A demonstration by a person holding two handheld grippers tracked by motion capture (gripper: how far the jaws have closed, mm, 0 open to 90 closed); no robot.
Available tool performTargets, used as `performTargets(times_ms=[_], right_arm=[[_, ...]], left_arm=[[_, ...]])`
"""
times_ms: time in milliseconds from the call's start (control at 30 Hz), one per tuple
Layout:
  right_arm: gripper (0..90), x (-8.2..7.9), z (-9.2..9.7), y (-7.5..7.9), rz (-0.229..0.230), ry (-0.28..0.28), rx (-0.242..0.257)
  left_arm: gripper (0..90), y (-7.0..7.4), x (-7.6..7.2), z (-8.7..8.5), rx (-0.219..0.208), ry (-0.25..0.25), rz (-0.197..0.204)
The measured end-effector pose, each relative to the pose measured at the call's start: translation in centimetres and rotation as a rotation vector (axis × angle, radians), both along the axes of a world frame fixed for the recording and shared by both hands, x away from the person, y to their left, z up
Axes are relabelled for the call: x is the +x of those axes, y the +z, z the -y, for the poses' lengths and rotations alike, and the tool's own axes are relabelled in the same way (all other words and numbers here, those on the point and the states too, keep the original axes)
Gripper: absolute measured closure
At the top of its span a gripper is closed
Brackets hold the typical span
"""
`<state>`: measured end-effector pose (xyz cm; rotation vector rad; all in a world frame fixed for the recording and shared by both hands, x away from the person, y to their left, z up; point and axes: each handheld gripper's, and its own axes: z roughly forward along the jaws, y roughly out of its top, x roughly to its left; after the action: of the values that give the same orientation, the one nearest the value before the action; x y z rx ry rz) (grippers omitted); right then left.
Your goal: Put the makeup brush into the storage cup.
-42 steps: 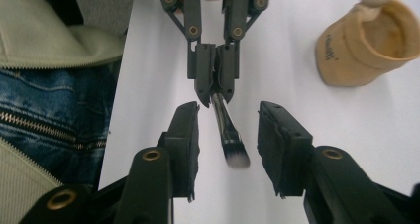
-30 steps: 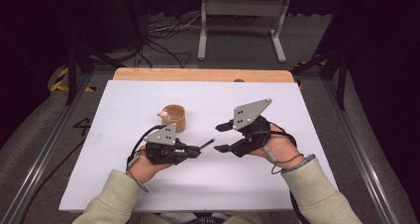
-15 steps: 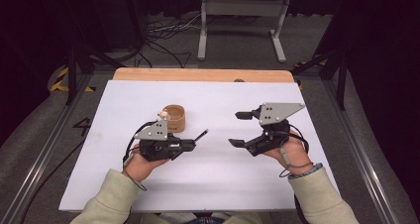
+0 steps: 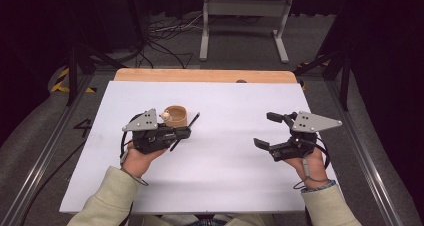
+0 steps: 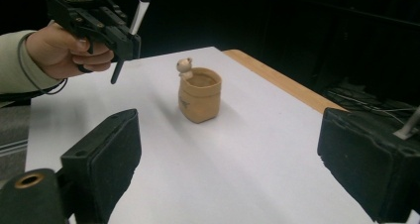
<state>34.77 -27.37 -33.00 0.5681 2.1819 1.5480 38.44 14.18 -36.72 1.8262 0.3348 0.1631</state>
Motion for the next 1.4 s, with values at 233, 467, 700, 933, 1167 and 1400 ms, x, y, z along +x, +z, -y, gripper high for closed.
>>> performTargets(times_ms=[233, 467, 700, 933, 1167, 1400], right_arm=[[6.4, -0.8, 1.7, -1.8, 0.005, -0.071, 0.063], [4.2, -1.7, 2.5, -3.8, 0.0, -0.109, 0.103], [3.3, -2.3, 2.6, -5.1, 0.003, -0.137, 0.131], [3.7, -2.4, 2.9, -5.9, -0.007, -0.153, 0.127], [3.6, -2.4, 3.3, -6.3, -0.015, -0.17, 0.138], [3.6, -2.3, 3.7, -6.8, -0.033, -0.173, 0.135]], left_arm=[[83.7, 0.5, 0.6, -0.5, -0.037, 0.056, 0.009], [83.6, 0.4, 1.1, -0.4, -0.054, 0.123, 0.046], [83.6, 0.1, 1.7, -0.5, -0.102, 0.165, 0.032], [83.5, 0.1, 2.5, -0.8, -0.142, 0.201, 0.024], [83.5, -0.1, 3.3, -0.8, -0.156, 0.223, 0.028], [83.5, -0.2, 4.1, -0.8, -0.166, 0.249, 0.023]])
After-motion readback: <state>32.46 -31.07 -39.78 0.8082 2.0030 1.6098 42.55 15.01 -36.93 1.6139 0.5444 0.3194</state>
